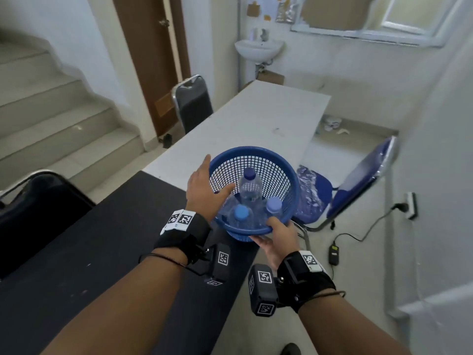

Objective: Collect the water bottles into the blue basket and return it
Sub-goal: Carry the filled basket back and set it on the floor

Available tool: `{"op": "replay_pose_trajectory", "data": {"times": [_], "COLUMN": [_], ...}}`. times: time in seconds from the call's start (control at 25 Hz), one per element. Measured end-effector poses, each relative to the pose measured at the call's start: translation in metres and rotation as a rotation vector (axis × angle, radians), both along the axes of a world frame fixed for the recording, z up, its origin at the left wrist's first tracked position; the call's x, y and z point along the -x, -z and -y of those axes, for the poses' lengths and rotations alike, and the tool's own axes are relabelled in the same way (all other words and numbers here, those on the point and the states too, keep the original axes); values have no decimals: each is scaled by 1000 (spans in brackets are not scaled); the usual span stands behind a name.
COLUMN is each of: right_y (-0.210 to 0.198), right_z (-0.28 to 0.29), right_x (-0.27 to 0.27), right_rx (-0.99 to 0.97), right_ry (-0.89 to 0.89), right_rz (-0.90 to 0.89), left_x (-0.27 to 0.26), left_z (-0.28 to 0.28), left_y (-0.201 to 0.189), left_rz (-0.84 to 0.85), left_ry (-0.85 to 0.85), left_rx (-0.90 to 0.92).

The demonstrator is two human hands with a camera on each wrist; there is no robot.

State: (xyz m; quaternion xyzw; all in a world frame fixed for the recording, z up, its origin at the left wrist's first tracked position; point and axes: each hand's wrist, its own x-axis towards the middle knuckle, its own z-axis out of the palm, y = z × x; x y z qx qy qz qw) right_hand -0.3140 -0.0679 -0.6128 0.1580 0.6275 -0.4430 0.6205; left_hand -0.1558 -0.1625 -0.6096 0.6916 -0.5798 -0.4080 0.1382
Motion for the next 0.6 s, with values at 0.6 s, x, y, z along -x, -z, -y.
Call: {"op": "replay_pose_trajectory", "data": {"times": [0.6], "right_y": [135], "right_z": [46], "right_x": [-7], "right_rx": [-10], "right_ry": [167], "right_rz": [-12], "left_x": [10], "left_z": [1], "left_y": [150], "left_rz": [-403], "left_ry": [-328], "left_rx": [-597]}}
